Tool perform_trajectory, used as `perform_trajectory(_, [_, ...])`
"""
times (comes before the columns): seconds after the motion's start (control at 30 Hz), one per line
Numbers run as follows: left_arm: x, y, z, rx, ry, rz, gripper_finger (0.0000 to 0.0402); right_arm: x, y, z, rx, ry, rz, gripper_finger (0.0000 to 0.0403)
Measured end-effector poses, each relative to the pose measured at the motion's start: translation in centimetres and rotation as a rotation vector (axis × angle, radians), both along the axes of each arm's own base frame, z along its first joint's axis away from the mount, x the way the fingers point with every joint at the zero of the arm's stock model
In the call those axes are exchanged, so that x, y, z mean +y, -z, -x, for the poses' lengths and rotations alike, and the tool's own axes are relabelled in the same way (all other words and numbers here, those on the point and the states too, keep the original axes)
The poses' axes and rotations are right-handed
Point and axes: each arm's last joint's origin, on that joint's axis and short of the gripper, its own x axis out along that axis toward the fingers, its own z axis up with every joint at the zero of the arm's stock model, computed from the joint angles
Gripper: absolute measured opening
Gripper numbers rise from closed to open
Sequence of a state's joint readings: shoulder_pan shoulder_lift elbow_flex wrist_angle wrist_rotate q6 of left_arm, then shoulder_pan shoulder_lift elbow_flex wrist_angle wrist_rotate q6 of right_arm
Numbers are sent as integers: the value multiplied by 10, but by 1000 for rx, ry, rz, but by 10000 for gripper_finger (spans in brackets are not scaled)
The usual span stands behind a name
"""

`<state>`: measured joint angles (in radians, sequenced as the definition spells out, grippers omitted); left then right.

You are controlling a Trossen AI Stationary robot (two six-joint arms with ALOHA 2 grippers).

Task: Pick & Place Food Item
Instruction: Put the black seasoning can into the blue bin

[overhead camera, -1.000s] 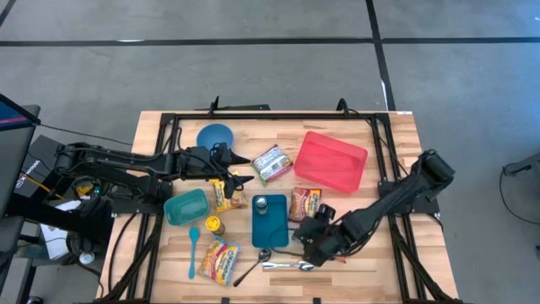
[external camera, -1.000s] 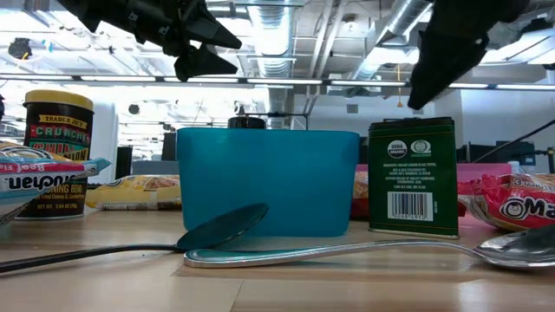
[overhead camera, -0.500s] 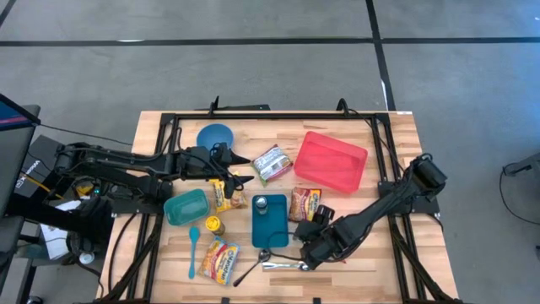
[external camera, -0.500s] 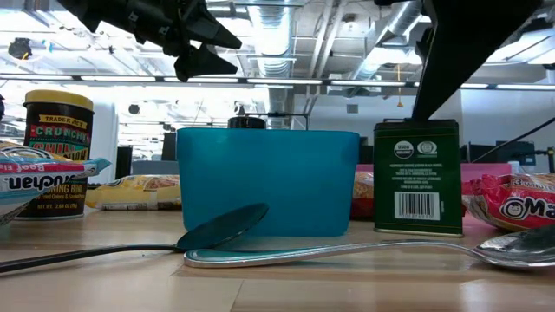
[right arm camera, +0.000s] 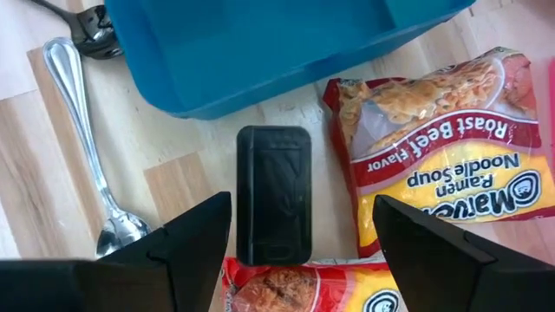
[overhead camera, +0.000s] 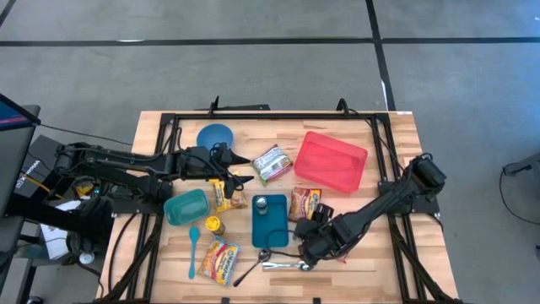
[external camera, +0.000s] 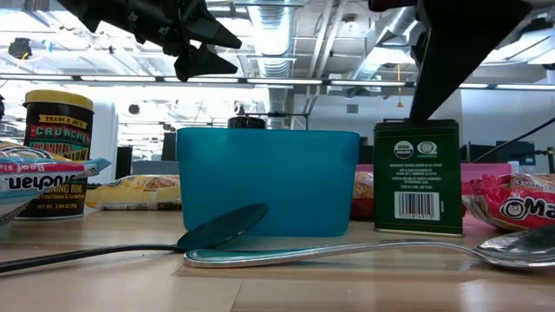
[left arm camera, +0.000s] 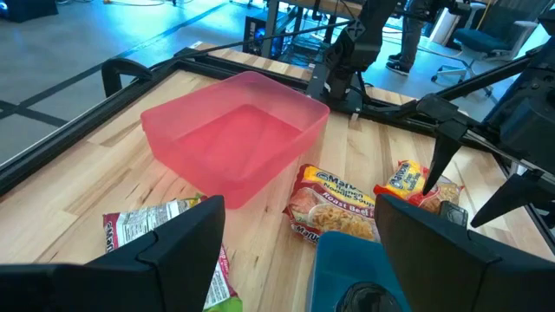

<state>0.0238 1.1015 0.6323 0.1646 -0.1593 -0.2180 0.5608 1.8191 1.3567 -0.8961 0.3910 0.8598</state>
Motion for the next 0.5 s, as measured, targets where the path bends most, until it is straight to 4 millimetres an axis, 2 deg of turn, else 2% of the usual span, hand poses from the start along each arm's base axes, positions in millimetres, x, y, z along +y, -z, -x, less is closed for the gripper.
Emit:
perform_trajectory(0.33, [0,0,0,0,0,0,292,1,0,-1,-6,-8,-16,276])
perform_trajectory(0.5, [0,0,0,0,0,0,292,-3,16,-2,-10,-21,-54,276])
